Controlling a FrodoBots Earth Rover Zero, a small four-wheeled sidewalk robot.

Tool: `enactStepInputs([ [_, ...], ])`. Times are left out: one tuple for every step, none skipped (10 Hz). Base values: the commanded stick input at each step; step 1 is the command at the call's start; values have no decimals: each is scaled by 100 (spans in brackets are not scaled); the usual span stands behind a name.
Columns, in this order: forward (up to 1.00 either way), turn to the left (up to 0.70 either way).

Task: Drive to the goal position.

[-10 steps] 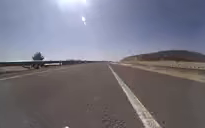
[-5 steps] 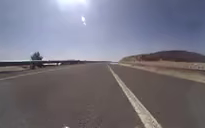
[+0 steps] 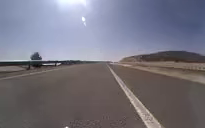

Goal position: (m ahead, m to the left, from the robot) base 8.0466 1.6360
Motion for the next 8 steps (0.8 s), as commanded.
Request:
enactStepInputs([
  [100,0],
  [100,0],
  [100,0],
  [100,0],
  [100,0],
  [100,0],
  [100,0],
  [100,0],
])
